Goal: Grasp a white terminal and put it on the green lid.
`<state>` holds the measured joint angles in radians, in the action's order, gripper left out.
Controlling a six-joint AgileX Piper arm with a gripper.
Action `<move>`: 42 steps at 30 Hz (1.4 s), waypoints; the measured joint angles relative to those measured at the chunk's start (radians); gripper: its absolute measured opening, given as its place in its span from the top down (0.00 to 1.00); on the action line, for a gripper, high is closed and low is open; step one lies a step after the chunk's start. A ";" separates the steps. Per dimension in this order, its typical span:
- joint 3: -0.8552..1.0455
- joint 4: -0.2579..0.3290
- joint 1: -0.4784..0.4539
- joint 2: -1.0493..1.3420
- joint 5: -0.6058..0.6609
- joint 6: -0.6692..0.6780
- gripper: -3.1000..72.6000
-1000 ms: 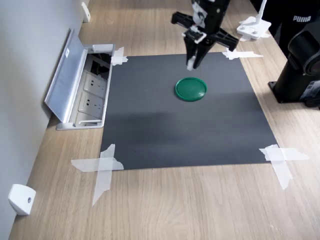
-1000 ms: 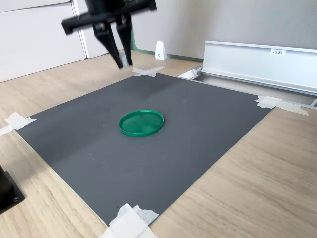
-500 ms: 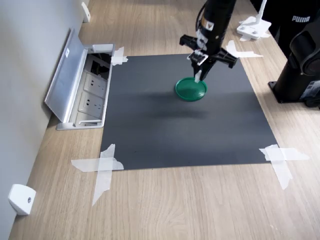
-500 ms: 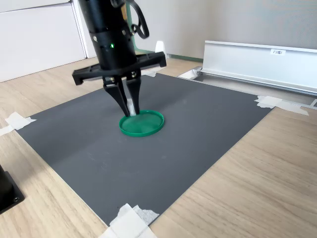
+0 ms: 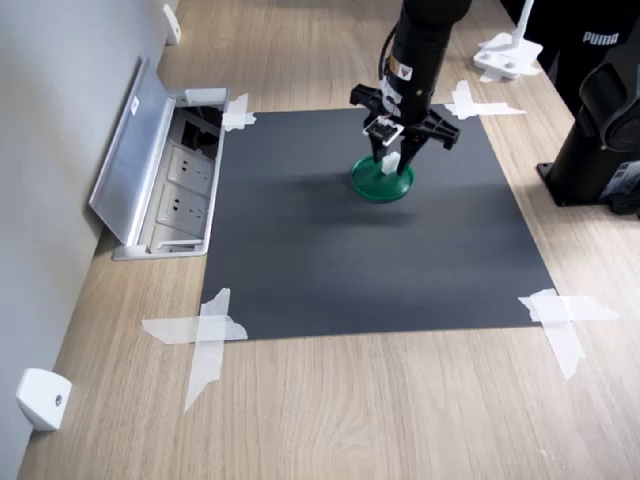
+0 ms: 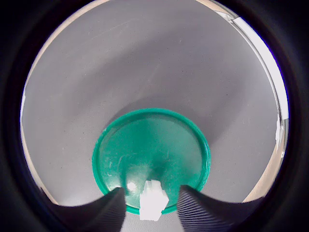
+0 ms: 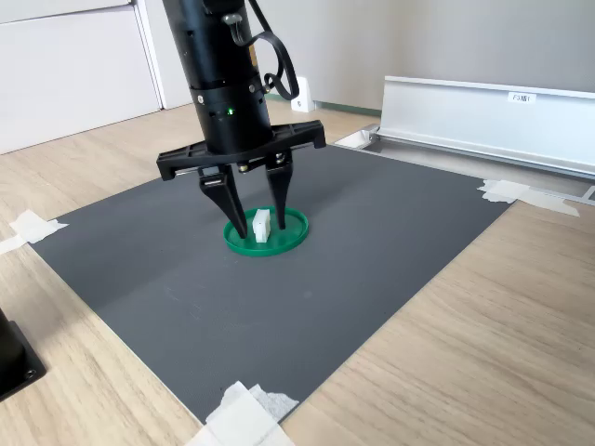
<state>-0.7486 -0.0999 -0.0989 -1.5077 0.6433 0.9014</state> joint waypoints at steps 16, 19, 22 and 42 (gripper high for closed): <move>0.002 0.209 0.000 0.555 -0.091 -0.258 0.47; 0.004 0.187 0.000 0.667 -0.089 -0.415 0.67; 0.012 0.169 0.000 0.773 -0.096 -0.576 0.86; 0.475 0.068 0.000 1.385 -0.263 -0.875 0.97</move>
<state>-0.2734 -0.0319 -0.0989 -0.1225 0.3807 0.0264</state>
